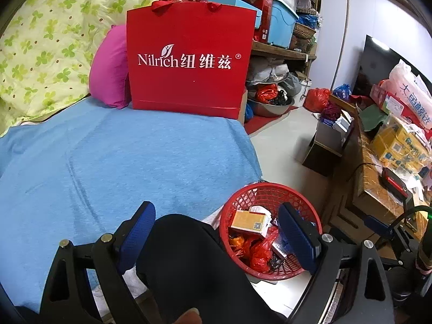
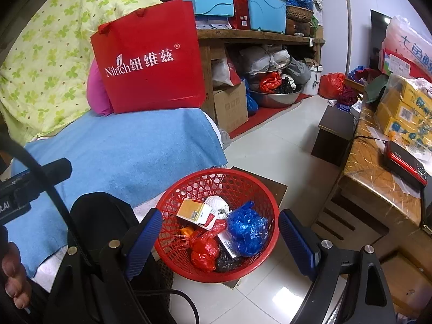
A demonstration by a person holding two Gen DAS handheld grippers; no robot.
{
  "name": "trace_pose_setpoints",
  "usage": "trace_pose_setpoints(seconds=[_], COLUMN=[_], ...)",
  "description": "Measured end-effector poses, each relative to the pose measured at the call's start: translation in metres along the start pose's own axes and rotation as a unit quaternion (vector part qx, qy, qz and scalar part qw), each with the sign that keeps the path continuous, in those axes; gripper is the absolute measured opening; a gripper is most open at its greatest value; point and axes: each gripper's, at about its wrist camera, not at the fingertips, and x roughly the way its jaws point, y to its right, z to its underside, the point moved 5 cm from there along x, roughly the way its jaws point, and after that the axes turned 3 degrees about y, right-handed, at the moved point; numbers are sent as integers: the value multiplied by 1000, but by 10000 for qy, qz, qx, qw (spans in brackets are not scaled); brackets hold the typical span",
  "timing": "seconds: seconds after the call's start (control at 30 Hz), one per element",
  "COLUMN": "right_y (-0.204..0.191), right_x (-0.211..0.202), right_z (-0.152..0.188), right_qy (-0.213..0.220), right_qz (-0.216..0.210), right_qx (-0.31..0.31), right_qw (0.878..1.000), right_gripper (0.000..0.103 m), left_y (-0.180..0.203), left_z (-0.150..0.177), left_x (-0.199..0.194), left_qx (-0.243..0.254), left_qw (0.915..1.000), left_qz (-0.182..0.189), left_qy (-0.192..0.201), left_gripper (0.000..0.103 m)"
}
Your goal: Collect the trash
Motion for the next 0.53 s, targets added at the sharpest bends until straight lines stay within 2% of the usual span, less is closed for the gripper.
trace_pose_setpoints(seconds=[0.3, 0.37, 0.53], right_y=[1, 2, 2], right_x=[1, 1, 2], right_z=[2, 3, 4], right_qy=[-19, -30, -34], right_qz=[10, 15, 23], right_qx=[10, 20, 19], right_qw=[10000, 10000, 10000], right_gripper=[90, 90, 90], left_y=[4, 2, 2], left_z=[-1, -1, -1], left_x=[-2, -2, -5], left_qx=[4, -39, -76], left_qw=[9999, 9998, 9997], left_qz=[129, 169, 222], left_qy=[41, 38, 103], left_gripper=[93, 101, 101])
